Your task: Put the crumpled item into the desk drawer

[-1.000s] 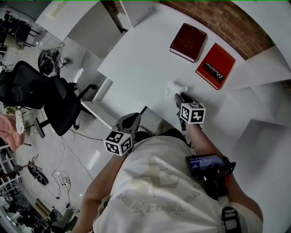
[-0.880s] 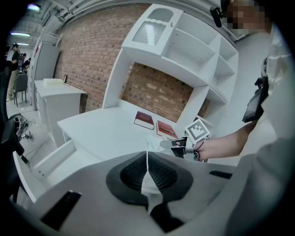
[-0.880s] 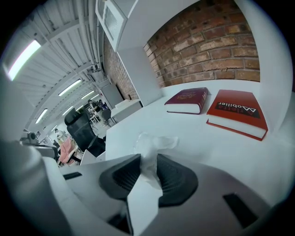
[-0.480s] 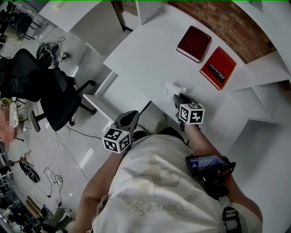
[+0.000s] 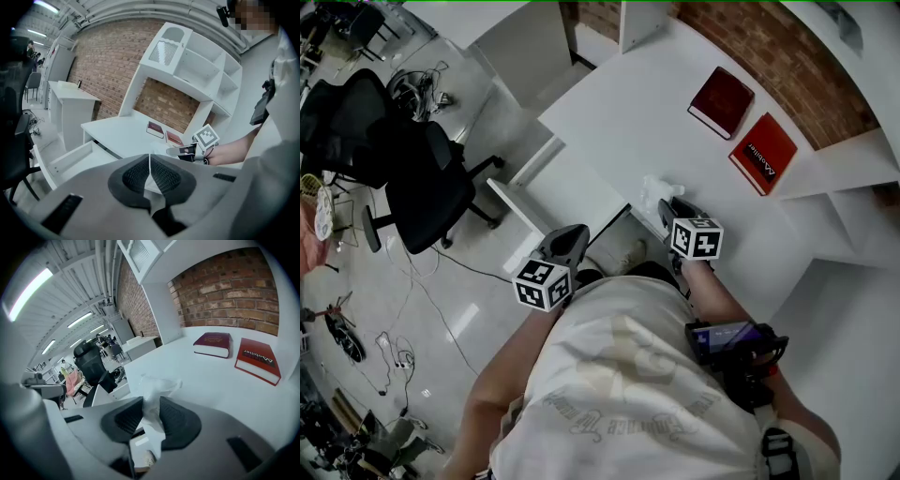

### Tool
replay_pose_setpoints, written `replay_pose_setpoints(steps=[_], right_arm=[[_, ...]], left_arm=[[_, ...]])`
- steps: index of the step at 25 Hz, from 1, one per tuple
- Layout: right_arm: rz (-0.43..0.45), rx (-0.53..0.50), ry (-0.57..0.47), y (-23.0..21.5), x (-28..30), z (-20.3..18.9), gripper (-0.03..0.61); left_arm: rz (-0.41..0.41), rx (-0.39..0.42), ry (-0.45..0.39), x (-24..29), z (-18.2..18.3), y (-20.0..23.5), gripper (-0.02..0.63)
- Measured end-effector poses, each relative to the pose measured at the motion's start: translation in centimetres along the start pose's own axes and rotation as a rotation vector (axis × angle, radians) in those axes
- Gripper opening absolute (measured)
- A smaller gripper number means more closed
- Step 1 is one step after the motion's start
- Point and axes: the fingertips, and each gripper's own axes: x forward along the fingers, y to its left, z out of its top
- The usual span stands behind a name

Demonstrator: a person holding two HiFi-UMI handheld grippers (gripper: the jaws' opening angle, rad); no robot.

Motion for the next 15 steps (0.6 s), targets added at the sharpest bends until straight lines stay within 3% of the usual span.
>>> replay_pose_setpoints(steps=[15], right_arm=[[0.054, -0.092, 0.000, 8.6, 2.1, -0.1, 0.120]], left_arm=[[0.074, -0.028, -0.079, -7.3, -0.7, 4.9, 0.028]])
